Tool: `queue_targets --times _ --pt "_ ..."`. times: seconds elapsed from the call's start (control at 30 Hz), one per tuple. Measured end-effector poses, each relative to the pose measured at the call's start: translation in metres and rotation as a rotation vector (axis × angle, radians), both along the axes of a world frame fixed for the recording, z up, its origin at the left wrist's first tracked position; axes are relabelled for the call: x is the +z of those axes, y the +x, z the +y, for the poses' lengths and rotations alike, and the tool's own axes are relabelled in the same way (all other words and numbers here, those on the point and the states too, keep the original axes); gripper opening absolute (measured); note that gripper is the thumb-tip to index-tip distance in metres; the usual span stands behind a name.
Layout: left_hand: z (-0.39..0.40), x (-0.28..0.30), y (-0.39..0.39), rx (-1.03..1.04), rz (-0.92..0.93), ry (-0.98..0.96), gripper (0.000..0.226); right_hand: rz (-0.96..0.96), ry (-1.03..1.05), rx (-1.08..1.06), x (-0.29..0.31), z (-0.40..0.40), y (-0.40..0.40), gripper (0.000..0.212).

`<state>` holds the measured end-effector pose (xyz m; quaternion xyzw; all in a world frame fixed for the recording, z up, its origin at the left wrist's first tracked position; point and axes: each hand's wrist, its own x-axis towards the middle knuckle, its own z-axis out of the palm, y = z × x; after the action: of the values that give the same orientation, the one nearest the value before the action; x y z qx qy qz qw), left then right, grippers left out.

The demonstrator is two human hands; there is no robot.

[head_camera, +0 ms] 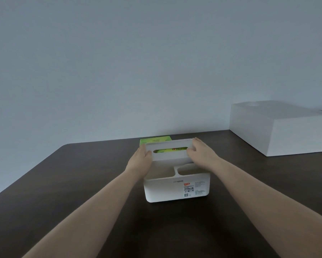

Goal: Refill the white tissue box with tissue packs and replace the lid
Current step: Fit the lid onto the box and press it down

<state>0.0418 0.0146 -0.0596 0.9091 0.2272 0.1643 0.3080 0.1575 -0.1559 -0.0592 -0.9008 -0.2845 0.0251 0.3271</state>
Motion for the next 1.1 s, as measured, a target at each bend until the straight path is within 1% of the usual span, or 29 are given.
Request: queue_targets --times 0.03,0.13,0.23,0.4,0.47,0.53,0.6,0.7,0.77,0.83,0.87,0.93,1.0,1.1 --pt "0.001 0.000 0.001 -0.005 -0.003 0.024 0.042 -0.006 -0.007 -0.002 -0.001 -0.001 0.002 0.047" --pt "0.008 -0.003 0.006 -0.026 0.011 0.106 0.045 -0.061 -0.019 -0.009 -0.002 -0.002 0.002 0.042" --pt "0.010 -0.005 0.010 -0.039 0.011 0.134 0.049 -0.104 -0.001 -0.004 -0.004 -0.002 0.000 0.037" --pt "0.015 -0.002 0.014 -0.009 0.085 0.199 0.050 -0.179 -0.105 -0.041 -0.001 -0.001 0.007 0.042" --pt "0.014 0.001 0.014 -0.021 0.112 0.216 0.050 -0.138 -0.095 -0.022 -0.002 -0.001 0.008 0.047" --pt "0.011 0.003 0.011 -0.035 0.132 0.171 0.049 -0.060 -0.061 -0.004 -0.003 -0.001 0.002 0.056" --pt "0.008 0.004 0.004 -0.040 0.112 0.105 0.051 -0.023 -0.017 -0.012 -0.004 -0.005 -0.007 0.065" --pt "-0.003 0.001 -0.012 0.011 0.095 0.022 0.071 -0.023 0.033 -0.028 -0.010 -0.015 -0.021 0.077" --pt "-0.013 -0.005 -0.025 0.030 0.078 -0.013 0.079 -0.017 0.036 -0.011 -0.019 -0.020 -0.030 0.081" --pt "-0.021 -0.011 -0.033 0.029 0.077 -0.090 0.086 0.027 0.070 -0.007 -0.024 -0.023 -0.035 0.086" --pt "-0.022 -0.014 -0.034 0.025 0.073 -0.143 0.085 0.053 0.083 -0.004 -0.024 -0.023 -0.035 0.089" --pt "-0.018 -0.016 -0.031 0.028 0.059 -0.260 0.077 0.119 0.094 0.021 -0.020 -0.024 -0.037 0.094" --pt "-0.015 -0.014 -0.030 0.052 0.097 -0.352 0.071 0.185 0.104 0.042 -0.015 -0.025 -0.041 0.095" --pt "-0.015 -0.013 -0.027 0.089 0.145 -0.388 0.047 0.272 0.106 0.032 -0.007 -0.030 -0.048 0.099"
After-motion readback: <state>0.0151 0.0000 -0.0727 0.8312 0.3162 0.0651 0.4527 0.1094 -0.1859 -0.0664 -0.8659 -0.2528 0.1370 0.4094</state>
